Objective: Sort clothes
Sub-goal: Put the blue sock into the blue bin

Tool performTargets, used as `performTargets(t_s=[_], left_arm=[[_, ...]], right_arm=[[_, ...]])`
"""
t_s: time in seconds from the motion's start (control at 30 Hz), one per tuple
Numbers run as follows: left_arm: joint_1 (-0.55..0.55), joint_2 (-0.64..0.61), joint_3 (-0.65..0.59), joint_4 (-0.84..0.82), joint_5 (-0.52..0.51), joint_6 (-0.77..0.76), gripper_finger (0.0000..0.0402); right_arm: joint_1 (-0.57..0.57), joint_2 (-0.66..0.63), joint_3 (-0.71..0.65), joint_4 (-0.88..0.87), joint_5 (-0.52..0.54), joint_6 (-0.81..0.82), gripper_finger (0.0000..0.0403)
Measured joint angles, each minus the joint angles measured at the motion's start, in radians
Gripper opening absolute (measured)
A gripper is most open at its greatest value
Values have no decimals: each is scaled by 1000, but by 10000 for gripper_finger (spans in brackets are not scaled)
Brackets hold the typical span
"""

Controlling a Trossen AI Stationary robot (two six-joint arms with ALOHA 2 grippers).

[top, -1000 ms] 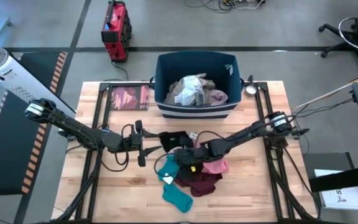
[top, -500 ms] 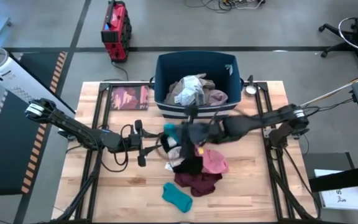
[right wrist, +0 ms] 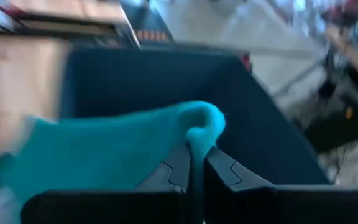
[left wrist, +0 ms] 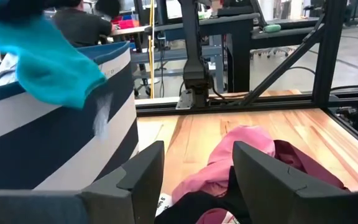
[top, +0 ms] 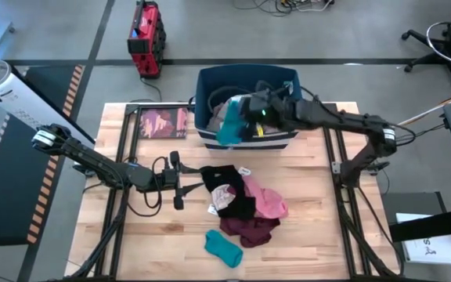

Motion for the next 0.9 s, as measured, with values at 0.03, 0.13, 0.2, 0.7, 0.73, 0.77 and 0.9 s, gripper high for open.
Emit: performTargets(t_s=[0.03, 0.13, 0.2, 0.7, 0.73, 0.77, 0.9], left_arm=[[0, 0, 0, 0, 0, 0, 179], [0, 0, 0, 0, 0, 0, 174], [0, 0, 0, -3, 0, 0, 170], [-3, 0, 0, -5, 0, -7, 172], [-3, 0, 0, -7, 0, -8, 173], [-3, 0, 0, -7, 0, -8, 175], [-3, 0, 0, -2, 0, -7, 175]], right_arm=[[-34, 5, -24, 9, -27, 13, 0], [-123, 19, -86, 14, -85, 30, 0], [-171, 33, -118, 50, -130, 56, 0], [-365, 49, -293, 119, -317, 159, 0], [-370, 50, -301, 122, -316, 166, 0], [-373, 49, -309, 136, -318, 170, 0], [-400, 45, -348, 141, -329, 190, 0]])
